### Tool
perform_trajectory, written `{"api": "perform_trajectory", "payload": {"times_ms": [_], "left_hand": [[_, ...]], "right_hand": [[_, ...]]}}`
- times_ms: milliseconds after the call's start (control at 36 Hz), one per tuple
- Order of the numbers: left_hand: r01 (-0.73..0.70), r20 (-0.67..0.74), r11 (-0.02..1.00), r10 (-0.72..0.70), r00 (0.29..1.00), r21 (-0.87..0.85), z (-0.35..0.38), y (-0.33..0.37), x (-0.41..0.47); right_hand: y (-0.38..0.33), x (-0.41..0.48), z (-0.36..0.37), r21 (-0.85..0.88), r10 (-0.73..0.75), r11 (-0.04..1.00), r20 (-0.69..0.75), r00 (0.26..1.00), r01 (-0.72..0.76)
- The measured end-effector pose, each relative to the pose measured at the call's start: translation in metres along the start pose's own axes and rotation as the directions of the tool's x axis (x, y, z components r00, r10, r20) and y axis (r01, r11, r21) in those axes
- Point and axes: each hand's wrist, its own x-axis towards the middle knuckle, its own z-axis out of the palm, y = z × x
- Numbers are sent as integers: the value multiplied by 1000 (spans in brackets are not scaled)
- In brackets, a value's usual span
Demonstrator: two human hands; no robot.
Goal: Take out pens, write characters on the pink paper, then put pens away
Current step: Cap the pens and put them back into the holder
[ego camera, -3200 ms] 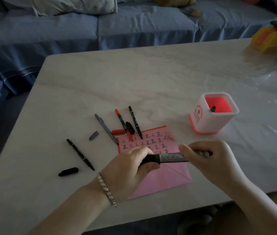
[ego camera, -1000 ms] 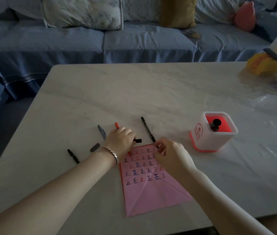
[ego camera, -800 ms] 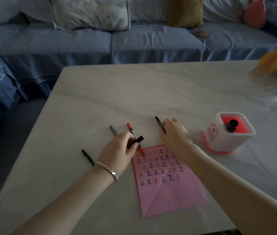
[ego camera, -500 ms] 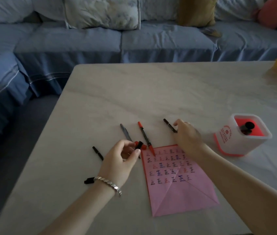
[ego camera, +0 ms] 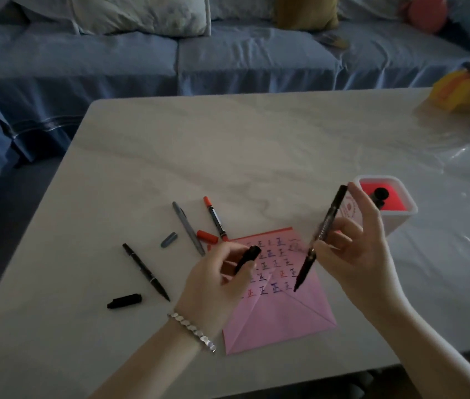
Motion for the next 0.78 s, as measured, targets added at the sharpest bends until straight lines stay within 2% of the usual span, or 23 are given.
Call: {"api": "perform_trajectory", "payload": {"times_ms": [83, 278, 667, 778], "left_hand": [[-21, 25, 1000, 20, 999, 21, 7, 7, -6], [-59, 62, 997, 56, 997, 53, 11, 14, -17], [-7, 41, 999, 5, 999, 41, 10, 13, -23], [-35, 30, 999, 33, 999, 42, 10, 11, -24]], "right_hand": [[-3, -9, -1, 68, -26, 997, -35, 999, 29], [-12, -20, 7, 109, -118, 985, -159, 980, 137], [-7, -28, 16, 126, -85, 984, -309, 947, 129], [-3, -30, 20, 143, -64, 984, -255, 965, 103]]}}
